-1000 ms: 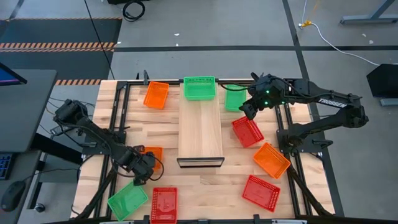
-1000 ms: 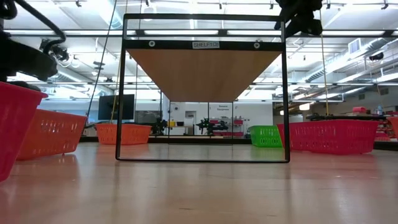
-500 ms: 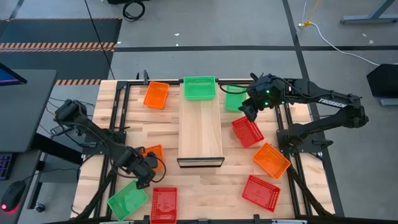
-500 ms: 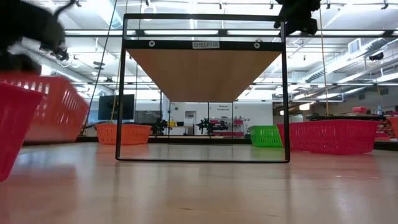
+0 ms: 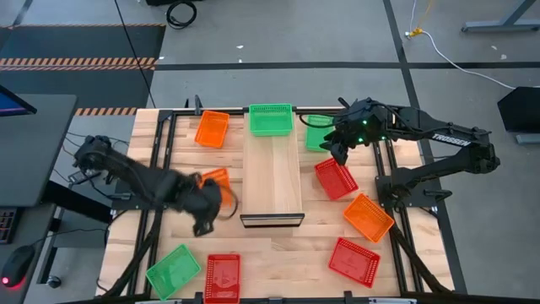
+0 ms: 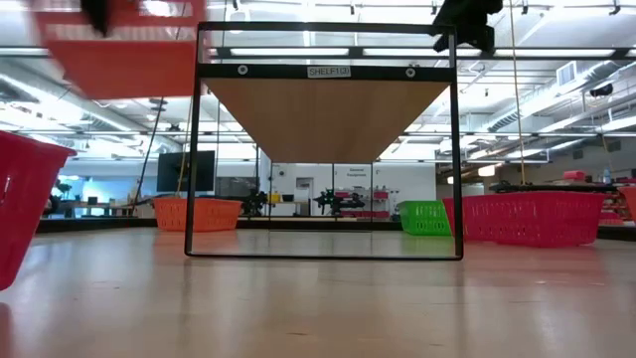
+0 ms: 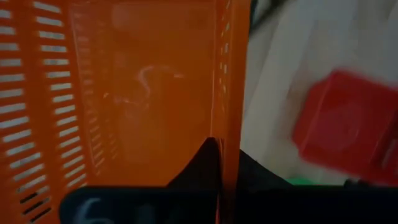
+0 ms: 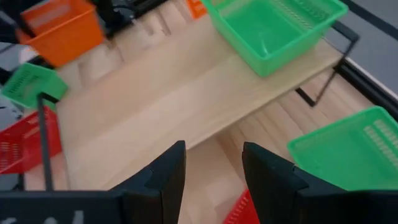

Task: Stack baskets on shelf by color
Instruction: Put the bottom left orange bin on the shelf

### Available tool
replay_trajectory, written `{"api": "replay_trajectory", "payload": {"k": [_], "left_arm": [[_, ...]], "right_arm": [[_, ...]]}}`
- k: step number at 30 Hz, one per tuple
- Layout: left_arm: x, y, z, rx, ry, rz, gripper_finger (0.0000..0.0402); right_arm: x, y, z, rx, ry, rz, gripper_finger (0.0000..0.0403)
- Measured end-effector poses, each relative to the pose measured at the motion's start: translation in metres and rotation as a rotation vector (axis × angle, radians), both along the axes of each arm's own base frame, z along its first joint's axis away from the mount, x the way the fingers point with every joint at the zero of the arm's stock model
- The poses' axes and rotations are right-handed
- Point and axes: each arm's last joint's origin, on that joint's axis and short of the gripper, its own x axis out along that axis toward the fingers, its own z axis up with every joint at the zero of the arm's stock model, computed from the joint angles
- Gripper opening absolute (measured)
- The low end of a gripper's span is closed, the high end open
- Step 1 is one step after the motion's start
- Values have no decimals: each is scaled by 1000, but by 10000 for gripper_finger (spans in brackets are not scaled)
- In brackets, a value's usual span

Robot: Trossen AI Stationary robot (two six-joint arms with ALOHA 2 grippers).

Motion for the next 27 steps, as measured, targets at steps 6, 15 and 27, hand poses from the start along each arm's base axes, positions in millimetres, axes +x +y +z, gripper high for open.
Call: {"api": "replay_trajectory", "payload": {"k": [6,15,27], "left_arm": [[20,48,27,51,-87,-34,1],[74,99,53,169,-95,-199,1],[157,134,44,230,-26,-288,2]], "right_arm": [[-2,2,-1,2,13,65,164],[-31,8,1,69,79,18,164],[-72,16,13,95,7,-45,164]]}}
